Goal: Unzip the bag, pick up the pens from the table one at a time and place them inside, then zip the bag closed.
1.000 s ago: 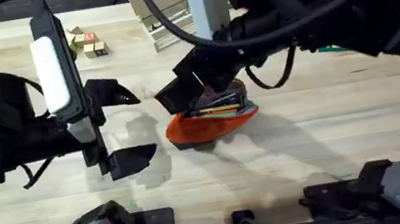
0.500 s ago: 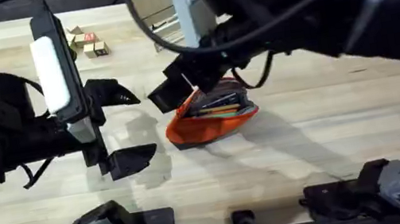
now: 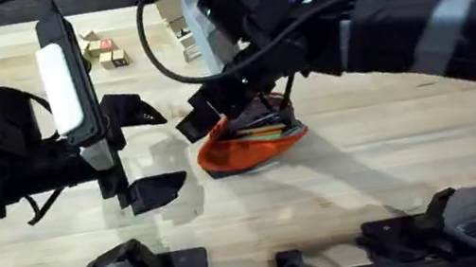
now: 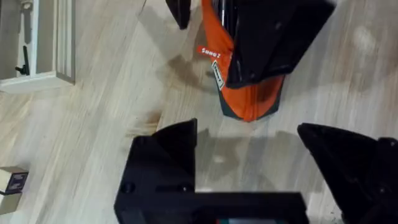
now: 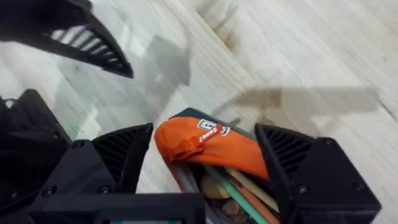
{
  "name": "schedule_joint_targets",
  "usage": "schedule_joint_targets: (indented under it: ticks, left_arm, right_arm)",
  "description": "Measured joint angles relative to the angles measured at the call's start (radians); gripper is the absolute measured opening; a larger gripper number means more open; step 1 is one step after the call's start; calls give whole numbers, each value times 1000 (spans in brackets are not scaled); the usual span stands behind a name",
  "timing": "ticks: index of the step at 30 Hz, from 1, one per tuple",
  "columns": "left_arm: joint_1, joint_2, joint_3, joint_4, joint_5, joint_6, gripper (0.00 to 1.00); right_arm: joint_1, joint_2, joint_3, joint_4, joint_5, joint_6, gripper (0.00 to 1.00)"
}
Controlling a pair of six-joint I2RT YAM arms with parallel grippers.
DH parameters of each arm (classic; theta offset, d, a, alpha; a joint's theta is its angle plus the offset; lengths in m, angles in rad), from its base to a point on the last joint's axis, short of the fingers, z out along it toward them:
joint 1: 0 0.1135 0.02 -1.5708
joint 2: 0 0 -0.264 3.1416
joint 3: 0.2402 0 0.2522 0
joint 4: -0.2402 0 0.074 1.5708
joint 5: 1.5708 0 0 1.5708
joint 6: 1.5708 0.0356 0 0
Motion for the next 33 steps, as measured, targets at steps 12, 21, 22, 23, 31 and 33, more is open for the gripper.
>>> schedule_joint_targets:
  ticks: [12, 21, 22, 23, 31, 33]
  left_arm:
    - [0, 0, 0, 0, 0, 0, 993]
    - [0, 0, 0, 0, 0, 0, 993]
    - [0, 0, 0, 0, 0, 0, 992]
    - [0, 0, 0, 0, 0, 0, 992]
    - [0, 0, 0, 0, 0, 0, 993]
    - [0, 0, 0, 0, 0, 0, 993]
  right_arm:
    - [0, 65, 0, -9, -92, -2, 998]
    - [0, 65, 0, -58, -140, -3, 998]
    - [0, 65, 0, -58, -140, -3, 998]
    - [0, 65, 0, -58, -141, -3, 996]
    - [0, 65, 0, -53, -144, -3, 640]
    - [0, 65, 0, -52, -144, -3, 545]
